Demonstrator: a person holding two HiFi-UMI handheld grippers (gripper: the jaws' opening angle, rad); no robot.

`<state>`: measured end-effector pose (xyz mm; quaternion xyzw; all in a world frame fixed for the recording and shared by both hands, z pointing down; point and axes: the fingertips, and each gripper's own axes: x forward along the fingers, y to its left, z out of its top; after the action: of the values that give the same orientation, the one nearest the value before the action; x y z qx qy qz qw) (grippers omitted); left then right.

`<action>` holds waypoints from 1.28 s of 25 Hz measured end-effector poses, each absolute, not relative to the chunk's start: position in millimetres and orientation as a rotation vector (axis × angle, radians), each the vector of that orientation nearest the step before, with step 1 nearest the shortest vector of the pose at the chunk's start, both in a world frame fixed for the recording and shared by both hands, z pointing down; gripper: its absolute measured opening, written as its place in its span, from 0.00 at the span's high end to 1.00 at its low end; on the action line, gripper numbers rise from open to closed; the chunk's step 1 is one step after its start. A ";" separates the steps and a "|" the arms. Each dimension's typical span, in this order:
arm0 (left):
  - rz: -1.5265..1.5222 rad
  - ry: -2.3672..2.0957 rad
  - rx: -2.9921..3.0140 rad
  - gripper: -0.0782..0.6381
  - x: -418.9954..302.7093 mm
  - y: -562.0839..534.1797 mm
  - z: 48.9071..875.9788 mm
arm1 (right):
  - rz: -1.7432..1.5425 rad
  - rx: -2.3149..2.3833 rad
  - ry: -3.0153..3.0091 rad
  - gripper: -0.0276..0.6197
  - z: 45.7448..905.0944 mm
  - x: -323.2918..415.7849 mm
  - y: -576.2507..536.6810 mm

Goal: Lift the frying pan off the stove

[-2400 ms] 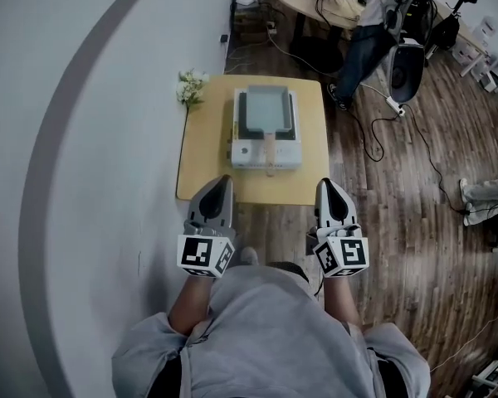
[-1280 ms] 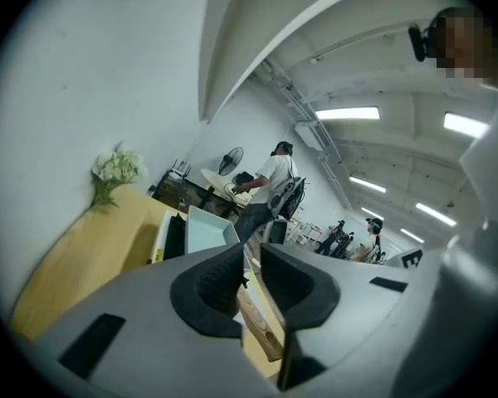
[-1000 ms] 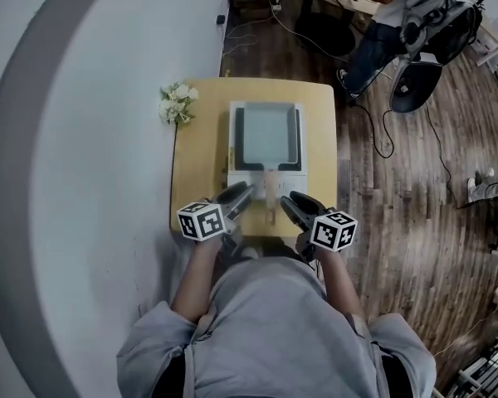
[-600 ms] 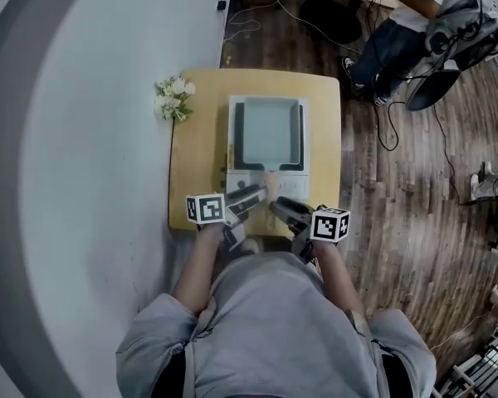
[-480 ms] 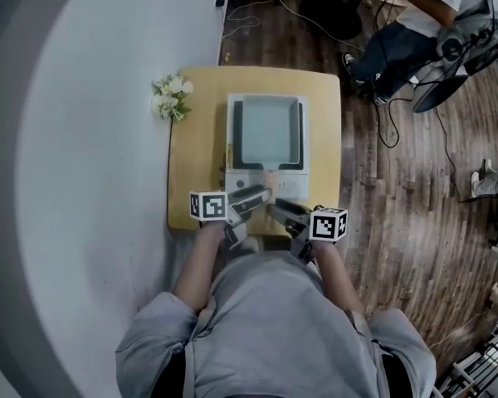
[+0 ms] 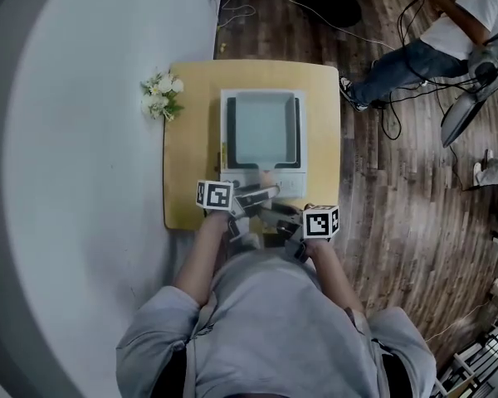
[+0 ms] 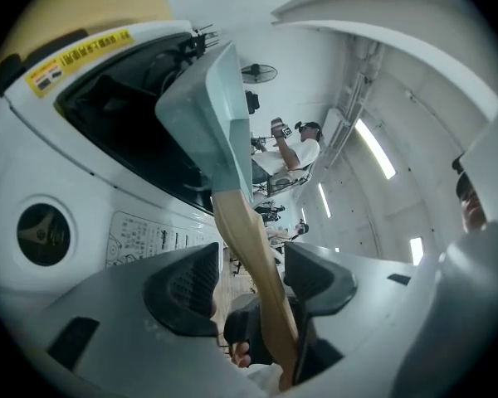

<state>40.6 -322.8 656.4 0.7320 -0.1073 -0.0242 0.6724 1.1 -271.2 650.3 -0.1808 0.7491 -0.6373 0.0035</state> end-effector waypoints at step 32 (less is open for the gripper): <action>0.064 -0.329 1.841 0.67 50.1 -305.5 633.7 | -1.942 -0.371 2.353 0.77 625.3 -7.2 -248.3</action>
<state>50.1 -305.5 633.7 0.7921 -0.1414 0.0277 0.5932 -7.2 -248.3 625.3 -0.1206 0.7653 -0.6313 0.0341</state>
